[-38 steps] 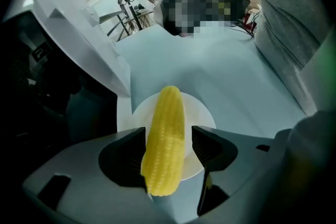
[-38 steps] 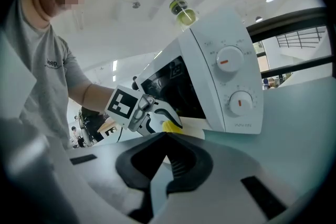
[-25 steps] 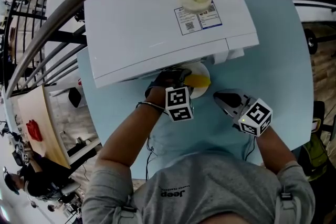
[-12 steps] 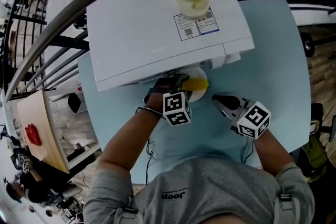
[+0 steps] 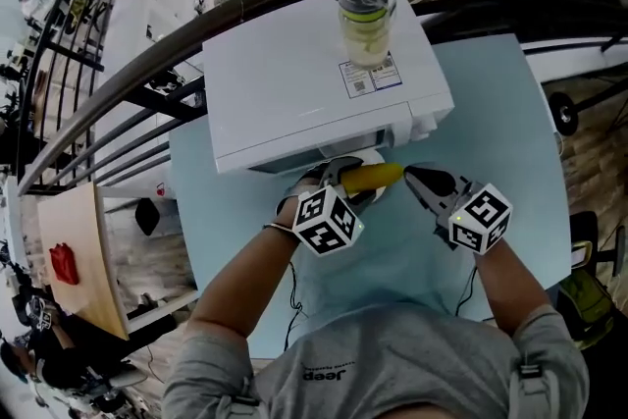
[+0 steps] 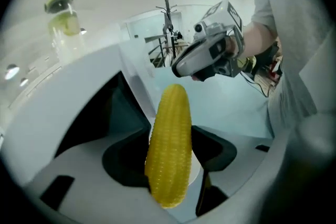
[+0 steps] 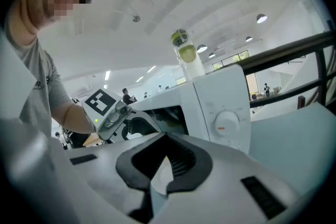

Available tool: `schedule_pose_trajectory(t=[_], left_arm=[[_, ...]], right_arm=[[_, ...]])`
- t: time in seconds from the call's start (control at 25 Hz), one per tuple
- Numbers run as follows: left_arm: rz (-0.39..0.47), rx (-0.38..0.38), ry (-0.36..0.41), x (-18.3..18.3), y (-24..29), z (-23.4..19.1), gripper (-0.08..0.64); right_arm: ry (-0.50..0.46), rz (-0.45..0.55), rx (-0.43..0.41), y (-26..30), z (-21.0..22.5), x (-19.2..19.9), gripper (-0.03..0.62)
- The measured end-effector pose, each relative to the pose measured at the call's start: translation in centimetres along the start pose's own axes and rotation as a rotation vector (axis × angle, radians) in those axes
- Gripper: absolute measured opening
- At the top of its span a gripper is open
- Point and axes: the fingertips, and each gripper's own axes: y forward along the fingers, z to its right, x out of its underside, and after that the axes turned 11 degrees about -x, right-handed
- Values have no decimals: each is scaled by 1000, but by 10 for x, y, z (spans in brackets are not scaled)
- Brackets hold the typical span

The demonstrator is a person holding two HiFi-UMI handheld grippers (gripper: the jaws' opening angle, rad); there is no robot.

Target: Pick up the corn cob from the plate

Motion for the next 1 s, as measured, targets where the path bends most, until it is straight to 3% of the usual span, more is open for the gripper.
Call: schedule_pose_trajectory(t=[0.32, 0.6, 1.0], left_arm=[[188, -117, -188, -69, -106, -59, 265], [369, -232, -347, -105, -231, -109, 265], [616, -293, -465, -119, -408, -131, 265]], right_arm=[[-165, 130, 75, -21, -40, -129, 6], [-273, 188, 142, -30, -107, -221, 6], [-332, 266, 179, -32, -214, -290, 6]])
